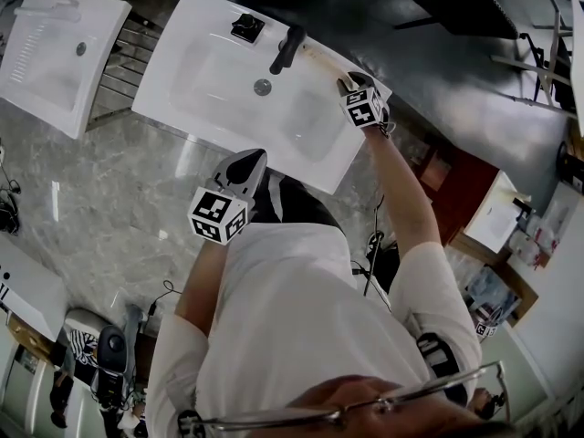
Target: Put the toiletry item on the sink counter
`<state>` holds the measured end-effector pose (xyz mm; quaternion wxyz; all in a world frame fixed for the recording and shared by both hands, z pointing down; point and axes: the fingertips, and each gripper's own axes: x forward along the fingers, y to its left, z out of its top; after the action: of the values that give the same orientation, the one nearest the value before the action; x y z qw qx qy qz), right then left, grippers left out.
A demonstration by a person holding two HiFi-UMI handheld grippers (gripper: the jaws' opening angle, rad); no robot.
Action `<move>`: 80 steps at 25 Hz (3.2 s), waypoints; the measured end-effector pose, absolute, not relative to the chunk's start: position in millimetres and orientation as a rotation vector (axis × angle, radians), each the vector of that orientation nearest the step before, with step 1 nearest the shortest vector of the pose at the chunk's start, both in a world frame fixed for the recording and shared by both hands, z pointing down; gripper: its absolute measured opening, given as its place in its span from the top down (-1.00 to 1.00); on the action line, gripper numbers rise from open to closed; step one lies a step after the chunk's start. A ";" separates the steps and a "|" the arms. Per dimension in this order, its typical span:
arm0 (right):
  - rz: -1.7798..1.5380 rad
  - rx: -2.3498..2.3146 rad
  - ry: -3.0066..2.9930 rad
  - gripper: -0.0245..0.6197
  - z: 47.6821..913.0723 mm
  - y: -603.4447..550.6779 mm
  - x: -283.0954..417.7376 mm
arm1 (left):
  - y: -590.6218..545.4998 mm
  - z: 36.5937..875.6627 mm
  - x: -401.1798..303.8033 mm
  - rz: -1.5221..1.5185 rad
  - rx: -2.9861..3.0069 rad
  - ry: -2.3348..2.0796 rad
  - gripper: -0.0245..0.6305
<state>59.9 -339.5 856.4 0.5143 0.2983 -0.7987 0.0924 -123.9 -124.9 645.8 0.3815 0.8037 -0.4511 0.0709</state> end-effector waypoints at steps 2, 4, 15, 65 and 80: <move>0.222 0.725 -1.924 0.50 854.6 -340.2 59.4 | -125.0 646.0 -125.1 0.180 2.054 -1.151 0.91; 0.227 0.726 -1.925 0.50 850.7 -339.0 58.7 | -124.8 646.6 -126.0 0.182 2.055 -1.147 0.91; 0.197 0.743 -1.945 0.58 809.1 -331.5 68.7 | -126.6 635.6 -115.8 0.190 2.101 -1.109 0.91; 0.212 1.089 -2.326 0.90 565.4 -184.1 143.5 | -137.6 561.3 -60.6 0.137 2.299 -1.128 0.91; 0.203 1.144 -2.507 0.90 528.4 -147.5 137.8 | -134.1 545.0 -63.5 0.117 2.321 -1.169 0.91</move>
<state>137.8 -147.5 528.4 0.1879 0.4068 -0.8911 0.0722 -63.5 -134.1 545.0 0.2669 0.8598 -0.4332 0.0434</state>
